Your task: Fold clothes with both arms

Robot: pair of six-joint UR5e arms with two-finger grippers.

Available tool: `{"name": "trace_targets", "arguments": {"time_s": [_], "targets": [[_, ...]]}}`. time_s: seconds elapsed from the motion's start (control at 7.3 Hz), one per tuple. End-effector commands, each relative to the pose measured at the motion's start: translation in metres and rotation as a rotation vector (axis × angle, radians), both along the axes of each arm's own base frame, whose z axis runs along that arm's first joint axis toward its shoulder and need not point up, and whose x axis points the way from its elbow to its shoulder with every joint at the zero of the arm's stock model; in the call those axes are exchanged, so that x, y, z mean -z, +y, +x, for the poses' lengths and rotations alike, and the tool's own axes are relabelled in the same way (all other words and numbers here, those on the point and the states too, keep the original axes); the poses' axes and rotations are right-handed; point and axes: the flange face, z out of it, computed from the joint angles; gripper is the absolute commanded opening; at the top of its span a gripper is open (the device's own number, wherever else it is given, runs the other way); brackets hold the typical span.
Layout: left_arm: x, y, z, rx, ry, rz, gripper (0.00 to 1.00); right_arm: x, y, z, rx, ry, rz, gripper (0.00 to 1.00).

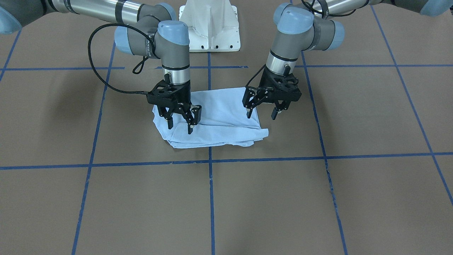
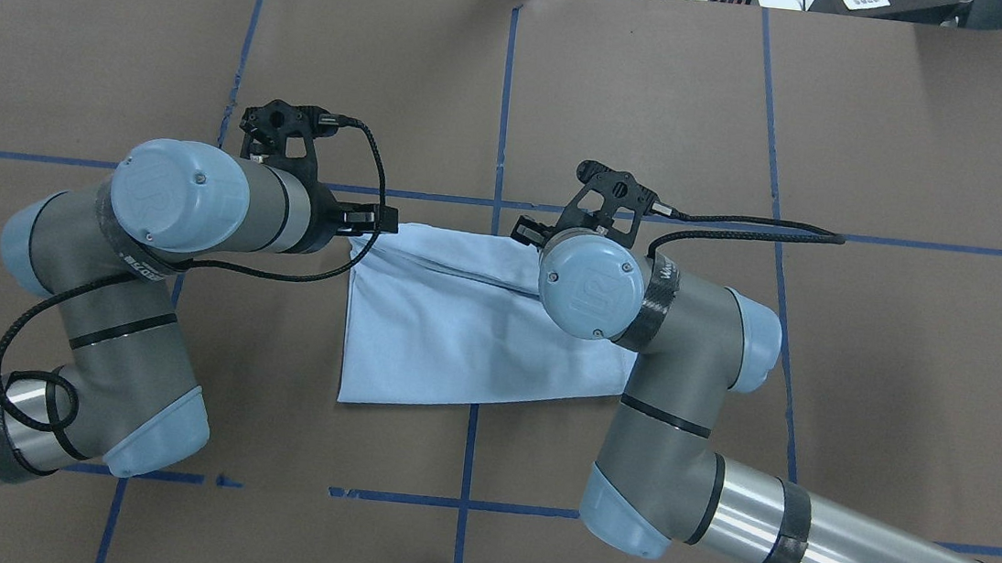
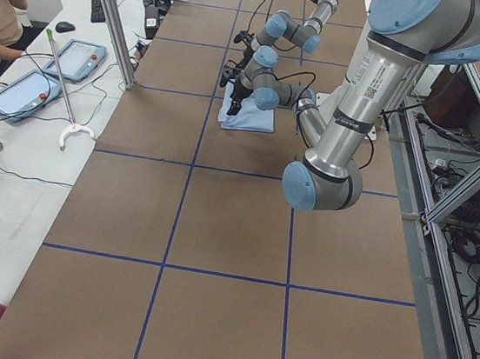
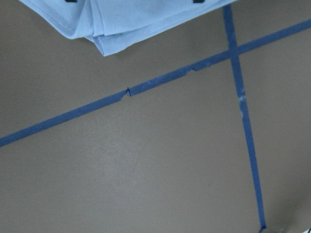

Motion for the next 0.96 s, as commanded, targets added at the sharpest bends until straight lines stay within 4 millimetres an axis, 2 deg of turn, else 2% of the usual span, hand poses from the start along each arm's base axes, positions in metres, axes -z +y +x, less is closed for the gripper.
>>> {"name": "trace_targets", "arguments": {"time_s": [0.0,0.27,0.69,0.82], "targets": [[0.004,0.002,-0.003,-0.01,0.007,0.007,1.0,-0.01,0.035,-0.023,0.104,0.09,0.06,1.0],[0.002,0.002,-0.003,-0.01,0.006,0.005,1.0,-0.022,0.044,-0.035,0.156,0.193,0.118,1.0],[0.003,0.002,-0.003,-0.009,0.009,0.003,1.0,-0.039,0.038,-0.049,0.189,0.284,0.159,1.0],[0.002,0.002,-0.003,-0.008,0.007,0.0,1.0,-0.042,0.037,-0.048,0.209,0.309,0.169,1.0]]}}
